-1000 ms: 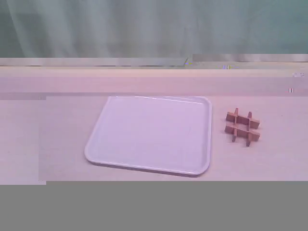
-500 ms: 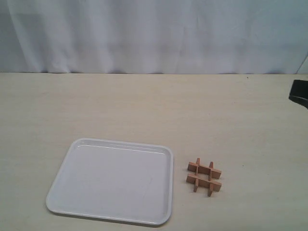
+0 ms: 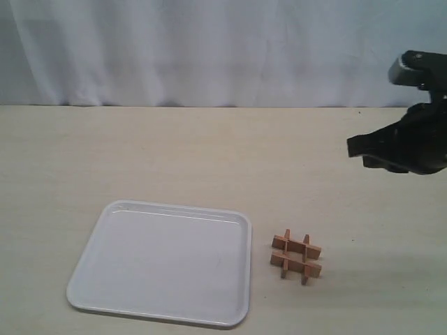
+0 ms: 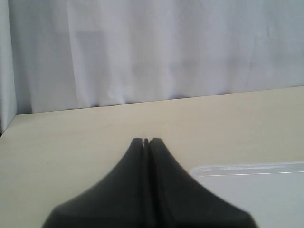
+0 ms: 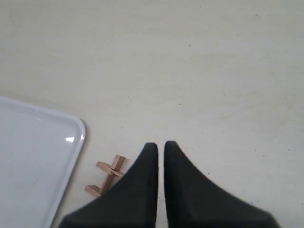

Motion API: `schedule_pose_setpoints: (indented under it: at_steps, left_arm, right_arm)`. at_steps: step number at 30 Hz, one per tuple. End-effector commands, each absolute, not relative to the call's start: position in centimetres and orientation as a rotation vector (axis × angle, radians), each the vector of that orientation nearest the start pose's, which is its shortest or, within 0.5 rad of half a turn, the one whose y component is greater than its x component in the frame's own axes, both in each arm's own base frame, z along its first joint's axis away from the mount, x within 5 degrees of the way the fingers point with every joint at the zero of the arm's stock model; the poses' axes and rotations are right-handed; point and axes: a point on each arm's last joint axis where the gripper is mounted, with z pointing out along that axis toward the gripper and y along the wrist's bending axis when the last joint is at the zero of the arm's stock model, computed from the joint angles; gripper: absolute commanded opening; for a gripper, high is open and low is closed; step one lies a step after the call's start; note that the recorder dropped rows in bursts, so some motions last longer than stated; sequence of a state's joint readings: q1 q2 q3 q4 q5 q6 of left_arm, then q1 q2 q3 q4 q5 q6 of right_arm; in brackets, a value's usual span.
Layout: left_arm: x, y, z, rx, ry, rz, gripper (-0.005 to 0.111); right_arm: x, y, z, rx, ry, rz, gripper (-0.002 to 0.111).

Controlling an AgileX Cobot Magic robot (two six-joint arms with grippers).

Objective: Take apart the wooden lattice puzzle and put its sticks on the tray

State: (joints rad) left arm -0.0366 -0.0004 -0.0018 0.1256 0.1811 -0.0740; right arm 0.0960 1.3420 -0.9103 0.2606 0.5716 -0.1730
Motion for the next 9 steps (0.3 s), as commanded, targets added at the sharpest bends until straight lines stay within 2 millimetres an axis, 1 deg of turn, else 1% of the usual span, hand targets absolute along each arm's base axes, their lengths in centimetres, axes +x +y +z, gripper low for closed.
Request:
schedule_pose_setpoints:
  at_steps: [1,3,5,7,9]
  left_arm:
    - [5.6,-0.1,19.8,0.052,1.655,0.014,0.0]
    - [5.6,-0.1,19.8,0.052,1.655,0.014,0.0]
    - [5.6,-0.1,19.8,0.052,1.655,0.014,0.0]
    - [5.6,-0.1,19.8,0.052,1.655,0.014,0.0]
    - [5.6,-0.1,19.8,0.052,1.655,0.014,0.0]
  right_arm:
    - [28.0,6.0,26.4,-0.223,2.515,0.112,0.004]
    - [28.5,6.9,26.0,-0.272,2.53,0.083,0.004]
    - [29.4,8.2,25.6,-0.336,2.591,0.069,0.004]
    - [30.1,8.8,25.5,-0.359,2.646,0.058,0.004]
    - [31.2,9.1,25.3,-0.364,2.708,-0.011,0.004]
